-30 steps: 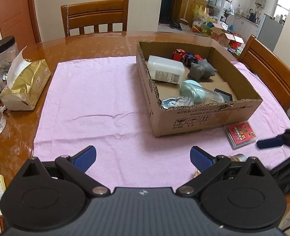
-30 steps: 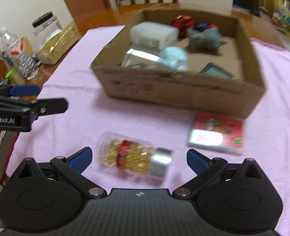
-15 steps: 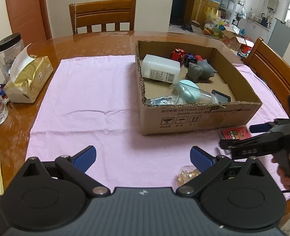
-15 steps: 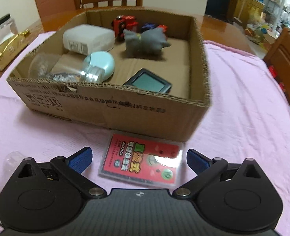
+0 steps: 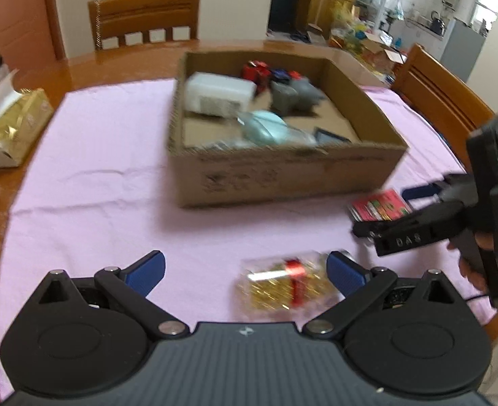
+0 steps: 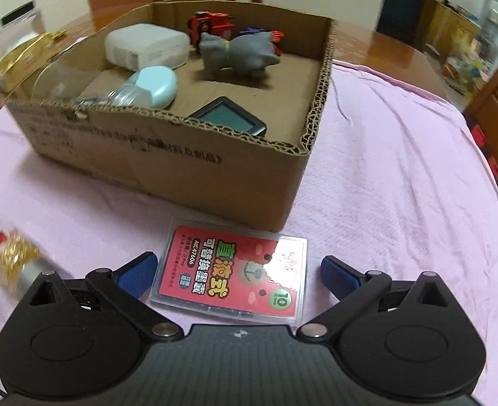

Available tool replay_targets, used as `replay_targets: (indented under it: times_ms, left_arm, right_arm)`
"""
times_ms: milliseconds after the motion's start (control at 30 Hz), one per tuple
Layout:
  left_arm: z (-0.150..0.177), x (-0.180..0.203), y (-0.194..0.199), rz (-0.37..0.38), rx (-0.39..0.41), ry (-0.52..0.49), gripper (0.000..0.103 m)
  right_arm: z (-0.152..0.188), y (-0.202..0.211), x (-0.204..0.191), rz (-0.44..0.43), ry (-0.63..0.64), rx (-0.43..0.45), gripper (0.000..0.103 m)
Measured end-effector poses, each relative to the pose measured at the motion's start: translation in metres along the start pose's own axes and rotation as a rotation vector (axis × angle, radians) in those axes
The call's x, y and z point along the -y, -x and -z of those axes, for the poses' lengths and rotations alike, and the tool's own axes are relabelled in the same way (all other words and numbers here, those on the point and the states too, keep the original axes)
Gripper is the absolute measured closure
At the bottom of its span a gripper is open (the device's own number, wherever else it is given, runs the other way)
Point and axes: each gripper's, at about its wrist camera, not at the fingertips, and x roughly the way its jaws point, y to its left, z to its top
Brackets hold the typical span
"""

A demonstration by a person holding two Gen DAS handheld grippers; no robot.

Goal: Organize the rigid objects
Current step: 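Move the left tool to the capsule bottle while the right tool approaches the red card pack, then grasp the capsule bottle with the left gripper while the right gripper grasps the red card pack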

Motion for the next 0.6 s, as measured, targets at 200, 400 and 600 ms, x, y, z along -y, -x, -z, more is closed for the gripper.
replay_targets:
  times_ms: [200,400,600]
  left_arm:
    - [0.015,0.020,-0.015,0.024,-0.051,0.040,0.002]
    - [0.023,0.042,-0.029,0.020,-0.066,0.019,0.002]
    - [0.019,0.053,-0.041,-0.054,-0.034,0.007,0.002]
  right_arm:
    - [-0.002,-0.001,0.006,-0.049,0.080,-0.009,0.000]
    - [0.002,0.001,0.009,-0.071,0.115,0.009,0.000]
    - [0.004,0.002,0.010,-0.083,0.133,0.020,0.000]
